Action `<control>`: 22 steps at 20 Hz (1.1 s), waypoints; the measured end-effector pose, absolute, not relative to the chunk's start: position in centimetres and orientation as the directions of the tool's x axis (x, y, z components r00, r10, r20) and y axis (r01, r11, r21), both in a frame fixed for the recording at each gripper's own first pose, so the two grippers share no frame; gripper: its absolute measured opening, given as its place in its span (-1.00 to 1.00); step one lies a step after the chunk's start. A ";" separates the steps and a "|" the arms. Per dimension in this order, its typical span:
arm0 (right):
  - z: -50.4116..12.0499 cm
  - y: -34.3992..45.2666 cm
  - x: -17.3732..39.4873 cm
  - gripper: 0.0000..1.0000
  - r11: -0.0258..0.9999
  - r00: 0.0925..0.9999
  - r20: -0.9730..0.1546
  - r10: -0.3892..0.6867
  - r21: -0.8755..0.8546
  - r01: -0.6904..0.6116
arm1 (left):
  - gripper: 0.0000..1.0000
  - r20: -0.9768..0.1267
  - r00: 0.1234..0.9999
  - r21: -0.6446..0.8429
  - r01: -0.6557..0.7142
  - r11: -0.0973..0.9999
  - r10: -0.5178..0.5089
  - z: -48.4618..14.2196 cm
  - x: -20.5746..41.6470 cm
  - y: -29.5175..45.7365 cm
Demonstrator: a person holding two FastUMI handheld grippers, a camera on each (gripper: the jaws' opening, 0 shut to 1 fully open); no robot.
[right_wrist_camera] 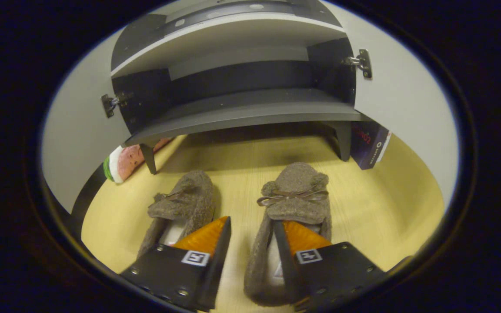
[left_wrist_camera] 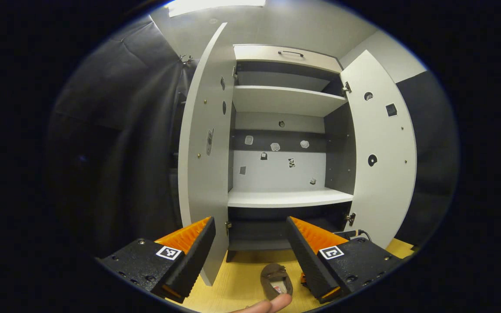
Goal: Grab one shoe with the right hand and put it into the shoe cabinet, grab the other shoe with the left hand and put it into the shoe cabinet; then close the right door with the right hand and the left door with the left hand.
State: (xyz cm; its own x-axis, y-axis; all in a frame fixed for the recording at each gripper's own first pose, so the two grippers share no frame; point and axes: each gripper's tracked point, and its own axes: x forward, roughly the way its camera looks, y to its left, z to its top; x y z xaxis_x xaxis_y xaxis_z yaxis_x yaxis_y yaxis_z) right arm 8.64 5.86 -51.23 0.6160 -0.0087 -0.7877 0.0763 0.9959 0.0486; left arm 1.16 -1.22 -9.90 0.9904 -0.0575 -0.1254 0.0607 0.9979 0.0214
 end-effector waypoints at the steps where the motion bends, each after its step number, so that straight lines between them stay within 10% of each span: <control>1: -51.6 5.7 8.7 -0.39 0.996 0.610 -0.792 -0.016 0.039 0.078 | 0.98 -0.132 0.989 0.021 0.064 0.998 -0.061 -10.3 1.2 -1.2; 9: -51.6 5.4 9.9 -0.99 0.997 0.703 -0.709 0.049 0.073 0.004 | 0.99 -0.151 0.987 0.005 0.062 0.998 -0.060 -11.5 1.2 -0.8; 22: -32.1 6.4 8.7 -0.99 0.976 0.868 -0.447 0.215 0.116 -0.182 | 0.96 -0.109 0.990 0.010 0.096 0.995 -0.094 -11.4 3.4 -1.3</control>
State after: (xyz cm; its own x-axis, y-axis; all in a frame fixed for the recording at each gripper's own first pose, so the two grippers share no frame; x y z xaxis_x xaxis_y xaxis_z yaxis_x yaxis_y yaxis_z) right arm 8.70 6.37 -32.06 0.8684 0.2150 -0.4468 -0.1818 0.9764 0.1165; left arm 3.40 -1.28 -11.43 0.9896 -0.0941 -0.1092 0.0957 0.9954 0.0095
